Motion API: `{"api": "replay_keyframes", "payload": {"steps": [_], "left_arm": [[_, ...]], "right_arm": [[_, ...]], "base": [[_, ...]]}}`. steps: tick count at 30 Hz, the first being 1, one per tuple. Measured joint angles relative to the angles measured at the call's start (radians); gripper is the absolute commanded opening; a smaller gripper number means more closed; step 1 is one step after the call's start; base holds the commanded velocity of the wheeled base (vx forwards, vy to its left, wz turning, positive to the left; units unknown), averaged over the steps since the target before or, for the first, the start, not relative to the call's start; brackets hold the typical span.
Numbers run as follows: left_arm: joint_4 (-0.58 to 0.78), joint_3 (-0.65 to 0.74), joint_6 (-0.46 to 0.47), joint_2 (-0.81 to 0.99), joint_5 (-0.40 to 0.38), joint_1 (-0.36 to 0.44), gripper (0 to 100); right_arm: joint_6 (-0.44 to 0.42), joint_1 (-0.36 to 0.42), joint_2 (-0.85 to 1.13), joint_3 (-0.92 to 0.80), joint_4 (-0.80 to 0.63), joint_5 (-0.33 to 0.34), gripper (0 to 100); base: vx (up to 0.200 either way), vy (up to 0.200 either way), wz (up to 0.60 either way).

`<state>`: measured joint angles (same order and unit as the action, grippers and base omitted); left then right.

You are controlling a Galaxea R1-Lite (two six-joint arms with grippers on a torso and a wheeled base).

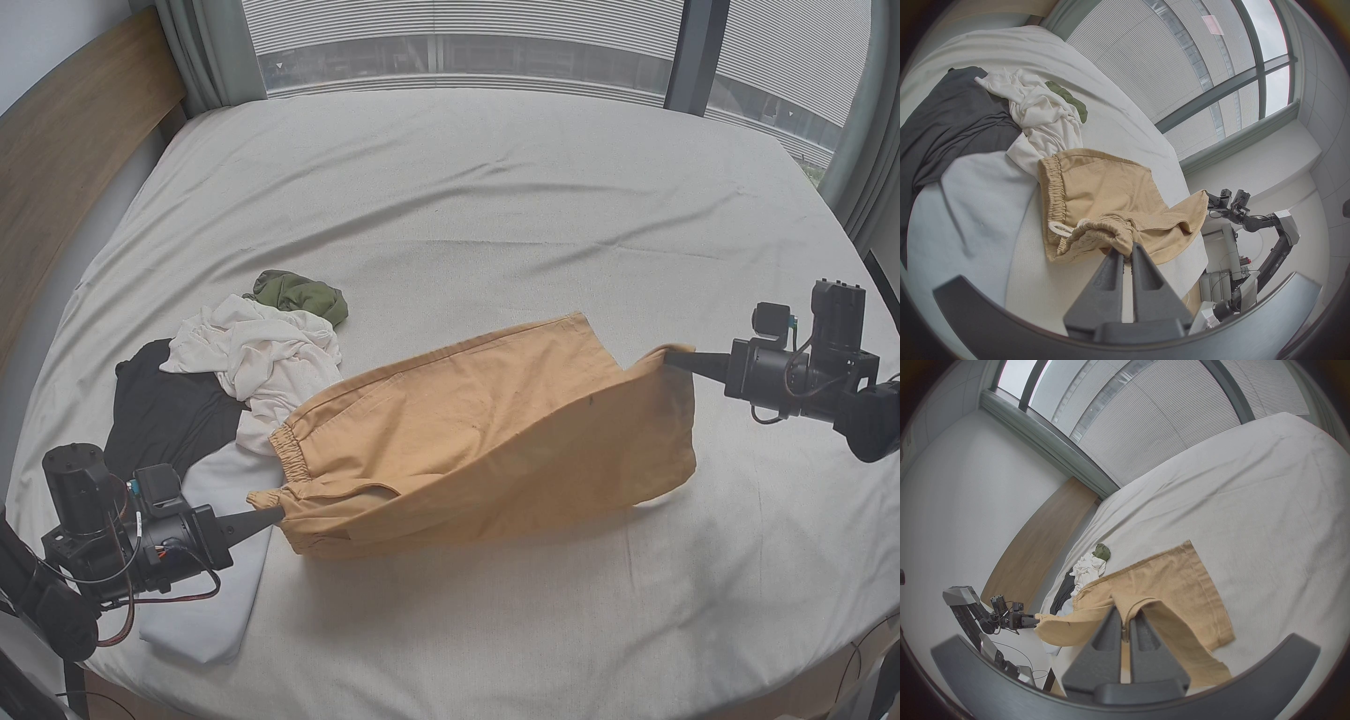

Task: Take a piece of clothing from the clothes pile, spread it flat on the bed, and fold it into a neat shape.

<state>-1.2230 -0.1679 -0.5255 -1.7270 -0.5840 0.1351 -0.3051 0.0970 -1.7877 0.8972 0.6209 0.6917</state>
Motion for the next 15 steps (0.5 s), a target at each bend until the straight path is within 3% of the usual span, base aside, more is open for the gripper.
{"api": "replay_keyframes", "payload": {"steps": [9,15], "left_arm": [[-0.033,-0.05,-0.04,-0.042,0.035,-0.024,0],[-0.129,-0.057,-0.047,-0.1,0.057,-0.027,0]], "right_arm": [[0.0,0.018,-0.084,0.125,-0.019,-0.002,0],[0.0,0.021,-0.121,0.184,-0.051,-0.003,0]], "base": [[0.0,0.0,0.0],[0.0,0.0,0.0]]}}
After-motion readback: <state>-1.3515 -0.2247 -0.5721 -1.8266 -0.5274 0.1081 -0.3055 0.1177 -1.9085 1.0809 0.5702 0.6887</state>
